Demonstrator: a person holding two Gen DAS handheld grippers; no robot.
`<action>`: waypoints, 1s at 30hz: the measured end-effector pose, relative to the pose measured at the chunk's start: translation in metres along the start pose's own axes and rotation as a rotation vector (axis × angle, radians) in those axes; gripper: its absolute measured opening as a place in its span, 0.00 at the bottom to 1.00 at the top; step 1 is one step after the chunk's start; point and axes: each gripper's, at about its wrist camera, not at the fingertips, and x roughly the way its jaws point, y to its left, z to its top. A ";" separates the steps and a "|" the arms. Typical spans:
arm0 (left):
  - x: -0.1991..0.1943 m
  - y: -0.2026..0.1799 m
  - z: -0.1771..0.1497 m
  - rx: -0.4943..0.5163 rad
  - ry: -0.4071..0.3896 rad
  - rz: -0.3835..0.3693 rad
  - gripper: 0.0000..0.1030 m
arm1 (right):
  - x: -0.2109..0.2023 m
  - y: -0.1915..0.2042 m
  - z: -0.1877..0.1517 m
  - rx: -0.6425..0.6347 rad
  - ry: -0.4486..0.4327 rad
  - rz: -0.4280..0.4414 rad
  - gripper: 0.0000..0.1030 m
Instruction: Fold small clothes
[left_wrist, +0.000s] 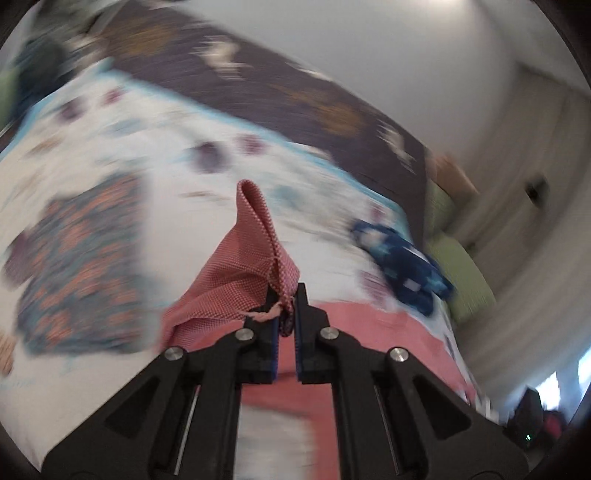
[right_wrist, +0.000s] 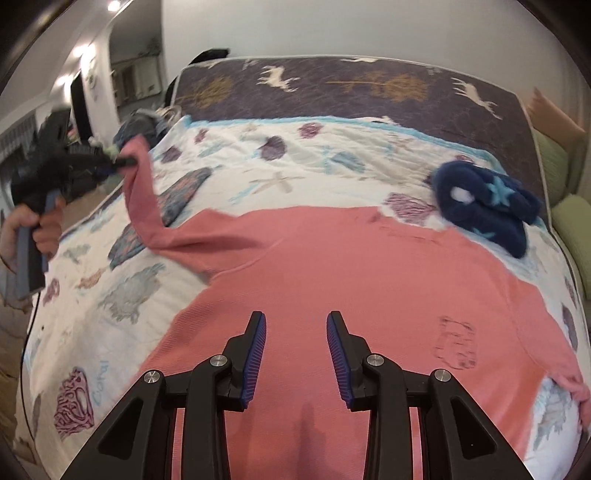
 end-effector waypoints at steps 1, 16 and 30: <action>0.008 -0.025 -0.001 0.051 0.011 -0.023 0.07 | -0.004 -0.008 -0.001 0.015 -0.006 -0.013 0.36; 0.148 -0.198 -0.154 0.419 0.427 -0.147 0.12 | -0.044 -0.145 -0.037 0.350 -0.013 -0.089 0.39; 0.034 -0.082 -0.134 0.442 0.093 0.290 0.60 | 0.020 -0.179 -0.032 0.551 0.153 0.298 0.39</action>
